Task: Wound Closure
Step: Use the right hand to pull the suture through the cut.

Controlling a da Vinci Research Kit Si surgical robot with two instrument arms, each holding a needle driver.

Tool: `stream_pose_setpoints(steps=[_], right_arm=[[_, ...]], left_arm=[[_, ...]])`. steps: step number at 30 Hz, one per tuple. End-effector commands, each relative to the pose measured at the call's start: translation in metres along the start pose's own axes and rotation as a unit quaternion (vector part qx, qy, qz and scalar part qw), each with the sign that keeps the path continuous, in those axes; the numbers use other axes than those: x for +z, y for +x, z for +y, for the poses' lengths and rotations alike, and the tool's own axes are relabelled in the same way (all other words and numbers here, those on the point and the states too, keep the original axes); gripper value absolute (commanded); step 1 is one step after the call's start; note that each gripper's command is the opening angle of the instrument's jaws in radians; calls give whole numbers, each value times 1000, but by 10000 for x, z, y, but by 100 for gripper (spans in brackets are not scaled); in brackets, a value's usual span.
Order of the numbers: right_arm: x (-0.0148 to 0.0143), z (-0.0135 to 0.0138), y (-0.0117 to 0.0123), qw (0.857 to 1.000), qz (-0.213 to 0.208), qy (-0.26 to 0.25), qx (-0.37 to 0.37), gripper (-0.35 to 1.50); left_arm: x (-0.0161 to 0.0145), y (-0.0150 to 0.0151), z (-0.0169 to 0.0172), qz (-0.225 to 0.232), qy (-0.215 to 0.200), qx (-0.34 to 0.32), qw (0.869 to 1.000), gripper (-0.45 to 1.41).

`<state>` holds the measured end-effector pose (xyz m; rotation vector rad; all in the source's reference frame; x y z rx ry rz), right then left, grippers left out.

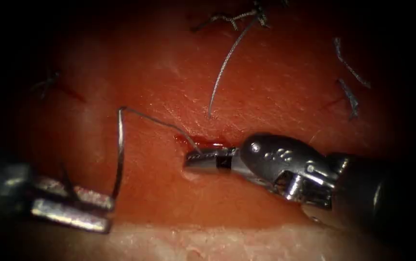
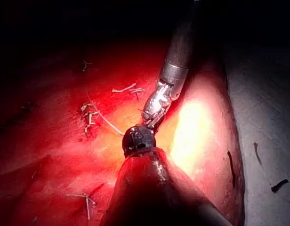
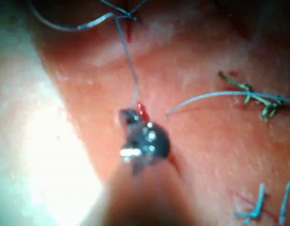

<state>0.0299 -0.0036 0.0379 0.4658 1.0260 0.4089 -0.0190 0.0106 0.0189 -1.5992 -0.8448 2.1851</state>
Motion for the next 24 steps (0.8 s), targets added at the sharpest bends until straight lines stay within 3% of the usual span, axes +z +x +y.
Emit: stream_pose_setpoints(steps=[1,12,21,24], right_arm=[[7,3,1,1000,1,1,-1,-35],[7,-3,1,1000,-8,7,-8,-35],[-6,-60,10,996,-19,83,-11,-35],[-9,-83,23,994,-13,109,-8,-35]], left_arm=[[6,-2,-6,0,0,1,1000,-45],[6,-3,-7,0,0,8,1000,-45],[3,-12,-19,-1,15,21,1000,-45],[5,-15,-20,-1,15,23,1000,-45]])
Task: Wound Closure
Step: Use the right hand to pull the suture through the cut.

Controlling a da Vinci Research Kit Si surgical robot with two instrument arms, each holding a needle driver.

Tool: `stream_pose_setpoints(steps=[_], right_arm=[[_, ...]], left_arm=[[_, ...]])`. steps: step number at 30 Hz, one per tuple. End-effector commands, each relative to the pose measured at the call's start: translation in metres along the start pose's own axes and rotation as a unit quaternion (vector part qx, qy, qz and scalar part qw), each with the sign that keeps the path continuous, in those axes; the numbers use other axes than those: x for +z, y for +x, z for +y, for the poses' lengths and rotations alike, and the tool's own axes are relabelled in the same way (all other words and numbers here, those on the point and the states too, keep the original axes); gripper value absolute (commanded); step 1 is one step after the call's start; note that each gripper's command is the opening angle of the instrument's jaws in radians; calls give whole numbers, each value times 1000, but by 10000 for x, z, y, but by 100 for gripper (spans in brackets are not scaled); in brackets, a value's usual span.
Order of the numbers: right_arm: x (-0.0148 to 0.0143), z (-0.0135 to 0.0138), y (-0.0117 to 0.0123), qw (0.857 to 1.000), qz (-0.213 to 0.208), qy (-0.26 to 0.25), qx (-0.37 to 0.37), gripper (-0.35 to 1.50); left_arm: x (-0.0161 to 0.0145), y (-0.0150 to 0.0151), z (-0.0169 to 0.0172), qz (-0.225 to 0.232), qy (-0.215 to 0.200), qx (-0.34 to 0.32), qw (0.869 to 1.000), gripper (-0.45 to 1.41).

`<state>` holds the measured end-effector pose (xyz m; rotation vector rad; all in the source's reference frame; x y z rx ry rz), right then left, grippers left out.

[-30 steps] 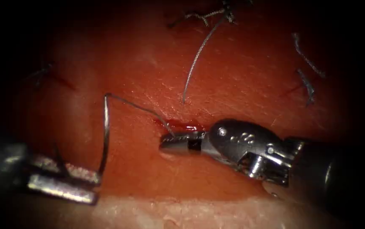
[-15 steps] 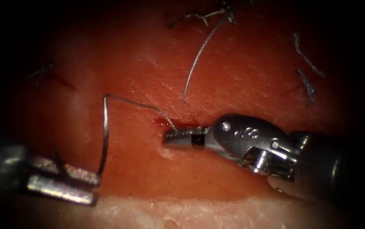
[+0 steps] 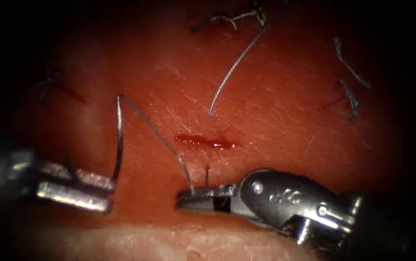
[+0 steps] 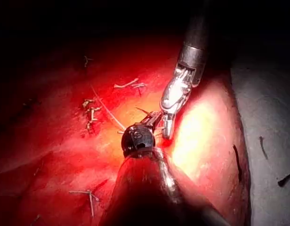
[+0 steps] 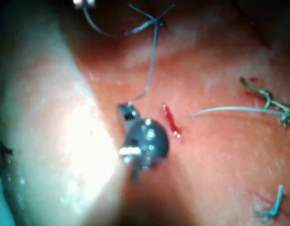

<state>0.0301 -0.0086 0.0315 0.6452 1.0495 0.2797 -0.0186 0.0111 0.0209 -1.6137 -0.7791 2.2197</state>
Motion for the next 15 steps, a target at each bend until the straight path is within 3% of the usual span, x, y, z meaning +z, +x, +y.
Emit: stream_pose_setpoints(steps=[1,5,15], right_arm=[[10,-9,6,1000,4,9,-1,-35],[9,-38,29,999,20,40,11,-35],[12,-65,64,995,64,74,27,-35]], left_arm=[[6,-2,-5,0,1,1,1000,-45],[6,-3,-5,0,1,1,1000,-45],[4,-3,-3,0,1,1,1000,-45]])
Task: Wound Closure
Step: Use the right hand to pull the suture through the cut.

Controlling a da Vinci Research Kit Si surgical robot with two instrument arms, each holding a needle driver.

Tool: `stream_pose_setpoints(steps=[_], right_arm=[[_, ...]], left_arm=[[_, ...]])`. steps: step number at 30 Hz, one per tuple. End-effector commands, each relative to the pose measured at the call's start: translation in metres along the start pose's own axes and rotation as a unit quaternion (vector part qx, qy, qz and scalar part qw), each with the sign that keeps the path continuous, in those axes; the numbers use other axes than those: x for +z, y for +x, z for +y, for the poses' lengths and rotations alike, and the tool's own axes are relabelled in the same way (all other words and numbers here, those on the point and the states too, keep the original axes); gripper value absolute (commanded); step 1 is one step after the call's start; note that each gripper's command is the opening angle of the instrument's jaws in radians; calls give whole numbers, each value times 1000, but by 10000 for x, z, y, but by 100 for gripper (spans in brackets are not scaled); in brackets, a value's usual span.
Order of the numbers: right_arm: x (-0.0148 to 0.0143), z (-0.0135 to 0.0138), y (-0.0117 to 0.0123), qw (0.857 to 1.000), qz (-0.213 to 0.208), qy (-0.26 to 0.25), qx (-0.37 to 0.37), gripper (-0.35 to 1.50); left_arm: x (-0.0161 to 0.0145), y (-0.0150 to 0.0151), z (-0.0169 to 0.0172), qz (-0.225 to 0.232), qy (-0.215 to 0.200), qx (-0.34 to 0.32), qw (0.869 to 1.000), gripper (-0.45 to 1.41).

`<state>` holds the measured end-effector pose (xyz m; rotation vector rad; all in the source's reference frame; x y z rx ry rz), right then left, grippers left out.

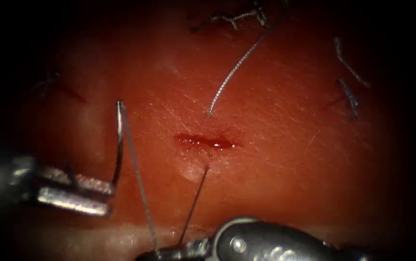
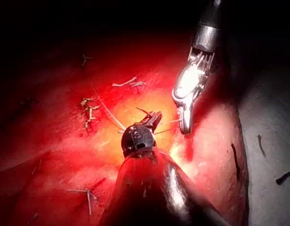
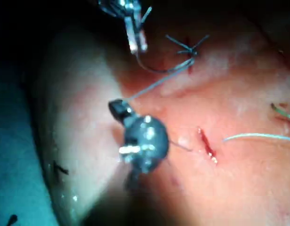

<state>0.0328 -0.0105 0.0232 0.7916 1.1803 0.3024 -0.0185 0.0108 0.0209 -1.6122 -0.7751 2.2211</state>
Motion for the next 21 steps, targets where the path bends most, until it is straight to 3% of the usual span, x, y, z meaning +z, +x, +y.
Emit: stream_pose_setpoints(steps=[1,5,6,7,8,10,15,21], right_arm=[[10,0,2,1000,4,5,1,-35],[9,17,2,1000,9,0,5,-35],[6,23,-1,1000,11,-5,-19,-21],[0,32,-7,998,19,-40,-34,96],[-5,40,-10,997,21,-64,-35,121],[-13,52,-14,995,24,-89,-46,133],[-52,98,-39,989,27,-135,-57,135],[-72,121,-55,977,3,-195,-81,138]], left_arm=[[5,-1,-5,0,0,1,1000,-45],[0,-1,-5,1,0,1,1000,-45],[-2,-1,-5,1,3,0,1000,-45],[-6,-1,-5,1,4,0,1000,-45],[-9,-1,-6,1,5,0,1000,-45],[-17,0,-7,1,9,1,1000,-45],[-38,3,-10,3,20,0,1000,-45],[-47,4,-11,4,23,2,1000,-45]])
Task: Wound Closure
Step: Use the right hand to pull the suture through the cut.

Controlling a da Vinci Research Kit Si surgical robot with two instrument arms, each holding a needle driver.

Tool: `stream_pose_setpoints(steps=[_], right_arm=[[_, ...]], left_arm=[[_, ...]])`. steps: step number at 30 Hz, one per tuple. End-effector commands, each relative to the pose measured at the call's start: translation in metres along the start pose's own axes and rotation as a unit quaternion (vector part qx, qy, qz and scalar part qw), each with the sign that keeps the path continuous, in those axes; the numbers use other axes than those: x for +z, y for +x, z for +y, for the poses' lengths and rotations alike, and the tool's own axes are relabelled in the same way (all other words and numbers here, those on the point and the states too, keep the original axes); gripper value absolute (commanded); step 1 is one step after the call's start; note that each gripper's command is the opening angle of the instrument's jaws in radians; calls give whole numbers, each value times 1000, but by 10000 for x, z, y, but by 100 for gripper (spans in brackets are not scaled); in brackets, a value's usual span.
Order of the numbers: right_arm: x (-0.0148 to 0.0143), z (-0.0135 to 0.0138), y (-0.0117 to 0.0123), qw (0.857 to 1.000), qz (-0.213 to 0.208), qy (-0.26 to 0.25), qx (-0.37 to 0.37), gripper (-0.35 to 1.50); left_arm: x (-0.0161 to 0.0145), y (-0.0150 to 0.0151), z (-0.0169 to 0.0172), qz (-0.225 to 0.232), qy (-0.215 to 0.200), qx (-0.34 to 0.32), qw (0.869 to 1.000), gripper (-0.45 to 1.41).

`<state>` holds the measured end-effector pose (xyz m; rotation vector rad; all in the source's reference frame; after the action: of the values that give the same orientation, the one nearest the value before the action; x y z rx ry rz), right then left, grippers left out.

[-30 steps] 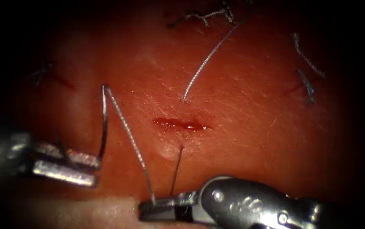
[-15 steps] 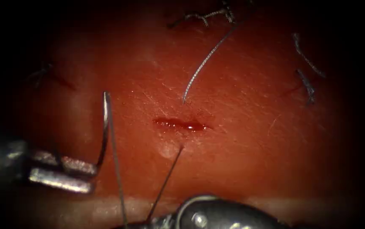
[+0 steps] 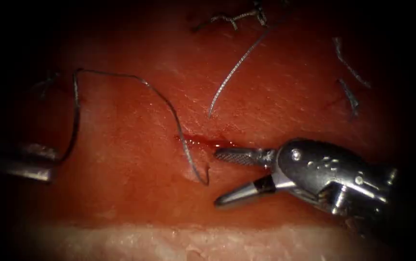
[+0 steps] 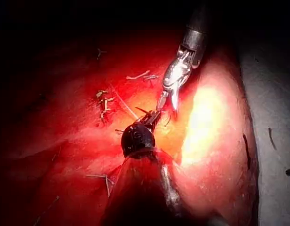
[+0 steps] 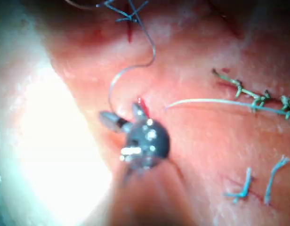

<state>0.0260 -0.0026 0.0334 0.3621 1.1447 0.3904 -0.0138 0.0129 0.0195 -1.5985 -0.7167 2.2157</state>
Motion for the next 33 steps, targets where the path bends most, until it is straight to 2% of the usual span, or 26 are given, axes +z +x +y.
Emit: stream_pose_setpoints(steps=[1,5,10,13,14,16,17,22,33], right_arm=[[9,5,-9,1000,-8,-8,-7,138],[36,9,-27,999,-19,-10,-28,133],[59,2,-33,999,-20,-6,-44,133],[64,-2,-36,999,-25,6,-47,115],[64,-3,-37,998,-28,12,-48,99],[62,-3,-40,998,-36,30,-50,2],[56,-2,-43,997,-36,40,-51,-35],[42,2,-38,997,-51,41,-49,-35],[44,-10,-33,996,-63,44,-51,-35]], left_arm=[[4,-1,-6,2,2,1,1000,-45],[-2,4,-6,5,6,2,1000,-45],[-6,8,-4,8,8,5,1000,-45],[-6,9,-4,8,10,4,1000,-45],[-6,9,-4,8,10,4,1000,-45],[-6,9,-4,8,11,4,1000,-45],[-6,9,-4,8,11,4,1000,-45],[-5,9,-3,8,13,3,1000,-45],[2,7,-2,7,16,3,1000,-45]])
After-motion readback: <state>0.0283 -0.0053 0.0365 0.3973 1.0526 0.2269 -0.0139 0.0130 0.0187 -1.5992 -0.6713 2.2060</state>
